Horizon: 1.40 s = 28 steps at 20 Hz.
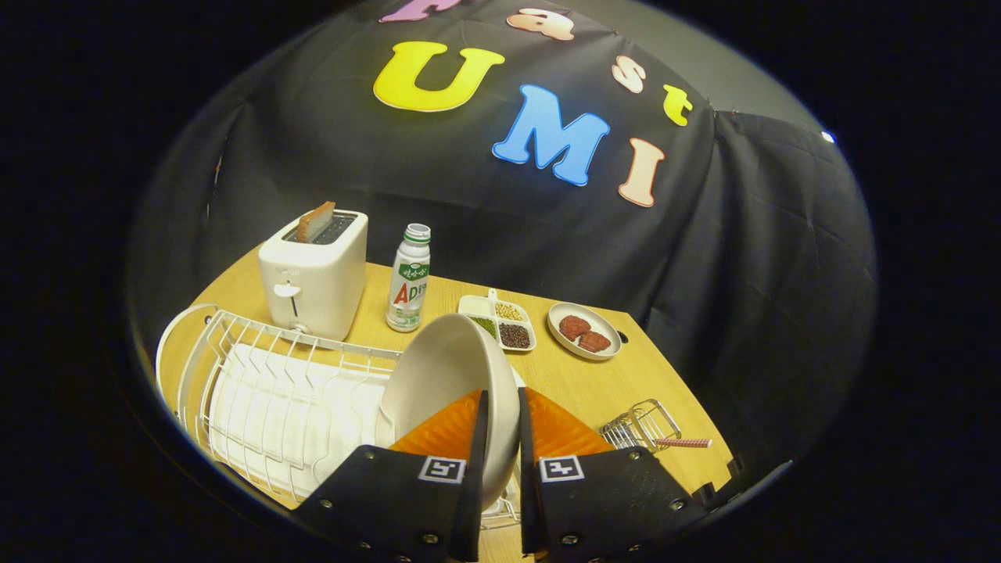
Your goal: Take the plate from the dish rack, then take the spoon from the basket and place it into the plate.
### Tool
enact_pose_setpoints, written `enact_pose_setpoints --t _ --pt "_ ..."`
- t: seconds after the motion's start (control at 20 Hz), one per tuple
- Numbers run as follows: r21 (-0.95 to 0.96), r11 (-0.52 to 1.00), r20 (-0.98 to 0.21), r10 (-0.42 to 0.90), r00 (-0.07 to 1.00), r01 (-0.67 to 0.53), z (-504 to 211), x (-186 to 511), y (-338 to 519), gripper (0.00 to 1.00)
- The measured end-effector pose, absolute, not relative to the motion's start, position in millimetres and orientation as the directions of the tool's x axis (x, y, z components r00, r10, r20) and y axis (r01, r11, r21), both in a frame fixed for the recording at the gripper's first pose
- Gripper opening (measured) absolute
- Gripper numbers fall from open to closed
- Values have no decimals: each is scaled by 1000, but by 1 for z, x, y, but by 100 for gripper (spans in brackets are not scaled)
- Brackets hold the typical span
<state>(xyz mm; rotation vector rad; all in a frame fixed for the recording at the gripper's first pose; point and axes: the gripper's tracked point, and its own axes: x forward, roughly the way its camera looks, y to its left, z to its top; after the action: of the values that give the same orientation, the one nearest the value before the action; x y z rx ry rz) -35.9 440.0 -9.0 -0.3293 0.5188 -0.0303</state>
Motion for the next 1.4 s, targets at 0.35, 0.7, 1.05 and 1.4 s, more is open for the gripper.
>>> enact_pose_setpoints --t 0.35,0.7,1.05,1.4 --pt "-394 918 -432 -153 889 -33 16 -24 448 6" --pt "-490 871 -367 -169 915 -36 48 -21 458 6" --pt "-472 881 -334 -150 931 -28 77 -41 446 6" --pt "-421 906 -318 -108 942 -39 93 -79 435 6"
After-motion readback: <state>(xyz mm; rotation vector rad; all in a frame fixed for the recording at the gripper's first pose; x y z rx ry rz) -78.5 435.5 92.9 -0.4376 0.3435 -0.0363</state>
